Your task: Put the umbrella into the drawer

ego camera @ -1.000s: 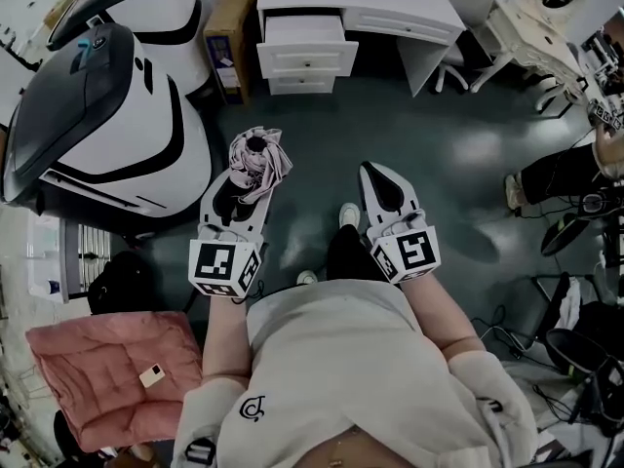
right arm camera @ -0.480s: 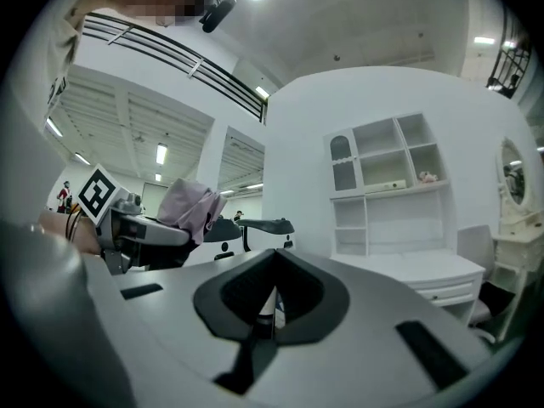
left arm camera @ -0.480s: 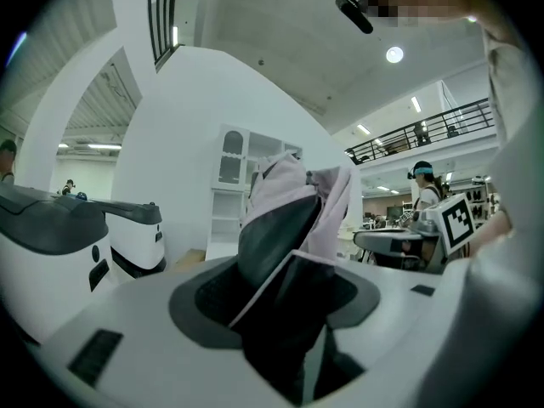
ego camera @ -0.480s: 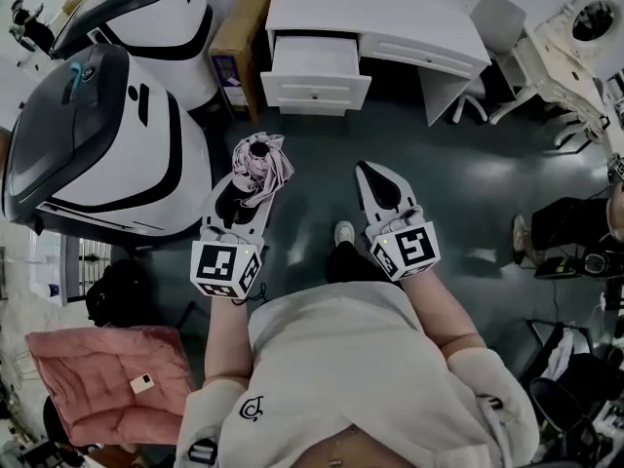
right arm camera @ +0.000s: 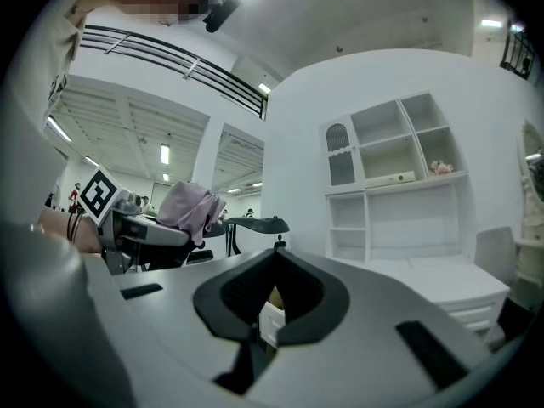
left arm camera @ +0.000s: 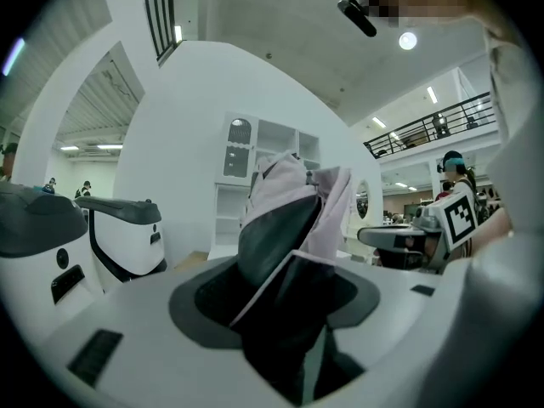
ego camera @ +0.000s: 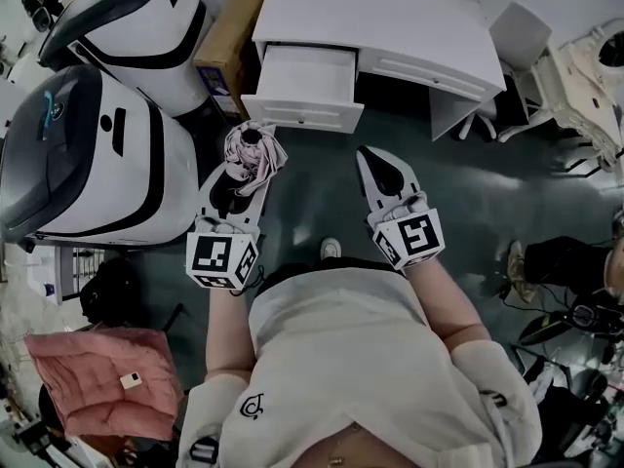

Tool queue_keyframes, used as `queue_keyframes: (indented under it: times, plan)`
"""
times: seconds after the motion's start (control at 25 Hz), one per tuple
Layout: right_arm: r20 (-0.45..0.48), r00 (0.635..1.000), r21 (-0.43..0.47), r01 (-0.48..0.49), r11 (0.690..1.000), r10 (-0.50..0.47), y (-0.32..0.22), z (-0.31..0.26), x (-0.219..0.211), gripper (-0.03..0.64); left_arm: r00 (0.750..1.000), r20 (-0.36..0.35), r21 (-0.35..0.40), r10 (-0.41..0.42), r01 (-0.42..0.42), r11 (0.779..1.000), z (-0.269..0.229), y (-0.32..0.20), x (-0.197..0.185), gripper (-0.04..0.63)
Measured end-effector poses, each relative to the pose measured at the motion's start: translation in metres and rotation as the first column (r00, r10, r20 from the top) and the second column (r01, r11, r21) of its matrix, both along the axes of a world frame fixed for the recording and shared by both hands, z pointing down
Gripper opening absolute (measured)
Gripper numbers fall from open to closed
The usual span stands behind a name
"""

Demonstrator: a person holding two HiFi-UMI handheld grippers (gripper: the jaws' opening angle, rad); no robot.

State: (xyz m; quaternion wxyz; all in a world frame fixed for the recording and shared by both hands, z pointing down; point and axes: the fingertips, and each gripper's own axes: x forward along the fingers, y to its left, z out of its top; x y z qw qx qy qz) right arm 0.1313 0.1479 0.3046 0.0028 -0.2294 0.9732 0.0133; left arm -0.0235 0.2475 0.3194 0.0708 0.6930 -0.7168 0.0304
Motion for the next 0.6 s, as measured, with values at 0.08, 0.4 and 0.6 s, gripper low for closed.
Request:
queue_keyframes:
  times: [0.08,0.4,0.6]
  plan:
    - [-0.008,1.0,-0.008,0.004,1.0,-0.004,-0.02,0.005,-0.001,0.006,1.0,-0.003,-0.014,-0.009,0.009,1.0,0.005,-0.019,-0.003,0.239]
    - [-0.001,0.999,-0.035,-0.042,0.998,0.042,-0.094,0.016,-0.029,0.006,0.999,0.006,-0.047,0.042,-0.041,0.998,0.016,-0.102,-0.035,0.239]
    - [-0.016,0.996,-0.03,-0.093,0.995,0.093,-0.144,0.021,-0.059,0.006,0.993,-0.005,-0.051,0.116,-0.116,0.992,0.023,-0.172,-0.068,0.239]
